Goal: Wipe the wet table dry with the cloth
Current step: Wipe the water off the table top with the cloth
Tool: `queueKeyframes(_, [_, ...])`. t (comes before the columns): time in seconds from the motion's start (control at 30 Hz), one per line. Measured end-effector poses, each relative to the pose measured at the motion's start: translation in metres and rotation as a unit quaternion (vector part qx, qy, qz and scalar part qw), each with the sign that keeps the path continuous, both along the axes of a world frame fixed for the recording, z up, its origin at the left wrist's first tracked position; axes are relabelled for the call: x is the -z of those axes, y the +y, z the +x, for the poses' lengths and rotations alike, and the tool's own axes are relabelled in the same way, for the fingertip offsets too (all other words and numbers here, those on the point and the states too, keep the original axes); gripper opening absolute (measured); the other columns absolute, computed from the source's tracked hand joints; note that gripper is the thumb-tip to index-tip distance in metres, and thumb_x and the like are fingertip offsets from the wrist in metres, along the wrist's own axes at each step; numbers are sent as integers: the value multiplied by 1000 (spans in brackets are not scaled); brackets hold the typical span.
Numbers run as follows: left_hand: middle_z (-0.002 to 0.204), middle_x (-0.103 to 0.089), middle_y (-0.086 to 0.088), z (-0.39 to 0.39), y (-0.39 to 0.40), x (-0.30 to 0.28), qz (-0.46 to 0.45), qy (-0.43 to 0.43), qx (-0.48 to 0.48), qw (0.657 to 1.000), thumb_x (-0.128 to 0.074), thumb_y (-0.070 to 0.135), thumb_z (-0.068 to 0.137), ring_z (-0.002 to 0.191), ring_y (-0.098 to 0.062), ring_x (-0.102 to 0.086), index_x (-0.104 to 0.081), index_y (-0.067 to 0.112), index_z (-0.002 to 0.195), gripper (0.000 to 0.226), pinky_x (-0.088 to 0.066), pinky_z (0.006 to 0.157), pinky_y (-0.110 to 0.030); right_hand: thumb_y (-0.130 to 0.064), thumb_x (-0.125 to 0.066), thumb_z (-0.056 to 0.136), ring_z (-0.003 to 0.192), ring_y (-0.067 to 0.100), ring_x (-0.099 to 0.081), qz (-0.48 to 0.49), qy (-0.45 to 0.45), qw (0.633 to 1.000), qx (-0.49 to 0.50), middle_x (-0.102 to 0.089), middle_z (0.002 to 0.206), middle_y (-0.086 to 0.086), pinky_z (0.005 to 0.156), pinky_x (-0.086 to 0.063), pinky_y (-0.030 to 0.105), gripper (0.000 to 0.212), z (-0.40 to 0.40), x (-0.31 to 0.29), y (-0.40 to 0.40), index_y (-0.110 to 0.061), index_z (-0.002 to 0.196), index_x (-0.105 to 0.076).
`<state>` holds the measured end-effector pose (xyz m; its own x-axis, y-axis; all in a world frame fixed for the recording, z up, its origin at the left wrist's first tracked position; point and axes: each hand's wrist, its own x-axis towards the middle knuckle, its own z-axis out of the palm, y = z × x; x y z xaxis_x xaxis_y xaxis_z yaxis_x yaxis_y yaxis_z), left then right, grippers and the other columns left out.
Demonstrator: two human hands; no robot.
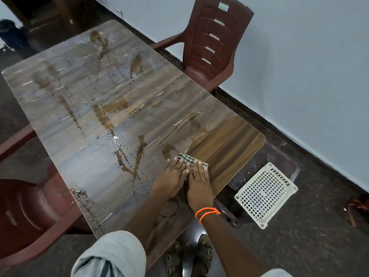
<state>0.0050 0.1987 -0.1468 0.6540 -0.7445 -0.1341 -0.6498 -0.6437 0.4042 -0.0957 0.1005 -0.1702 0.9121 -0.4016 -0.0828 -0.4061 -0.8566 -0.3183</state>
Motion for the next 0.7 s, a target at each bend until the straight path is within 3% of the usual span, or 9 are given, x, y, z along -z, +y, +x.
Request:
queueKeyframes(0.2, [148, -46, -3, -15, 67, -1, 13, 33, 49, 998, -20, 54, 99, 145, -18, -25, -54, 21, 136, 60, -10, 121, -37, -9, -51, 78, 147, 27, -5, 21, -3, 999, -51, -18, 158, 12, 116, -17, 46, 75, -41, -2, 60, -12, 149, -27])
queueKeyframes(0.33, [156, -31, 0, -58, 83, -18, 36, 57, 108, 992, -16, 62, 98, 149, -17, -11, -38, 23, 147, 66, -1, 122, -37, -11, -56, 82, 147, 26, -9, 23, -8, 997, -67, -19, 158, 9, 115, -20, 45, 73, -91, -1, 62, -14, 150, -27])
queueKeyframes(0.5, [149, -44, 1, -82, 61, -28, 11, -1, 126, 992, -23, 55, 101, 145, -16, -25, -48, 25, 139, 55, -7, 121, -34, -24, -33, 94, 145, 25, -19, -24, -4, 999, -46, -25, 156, 9, 114, -21, 45, 56, -115, -5, 30, -15, 149, -30])
queueKeyframes(0.7, [143, -52, 0, -43, 52, -9, 23, -33, 132, 990, -28, 46, 101, 141, -18, -34, -54, 20, 136, 51, -17, 119, -39, -21, -36, 92, 145, 25, -16, -6, 8, 1000, 14, -29, 154, 13, 115, -18, 45, 56, -68, -1, 34, -12, 147, -34])
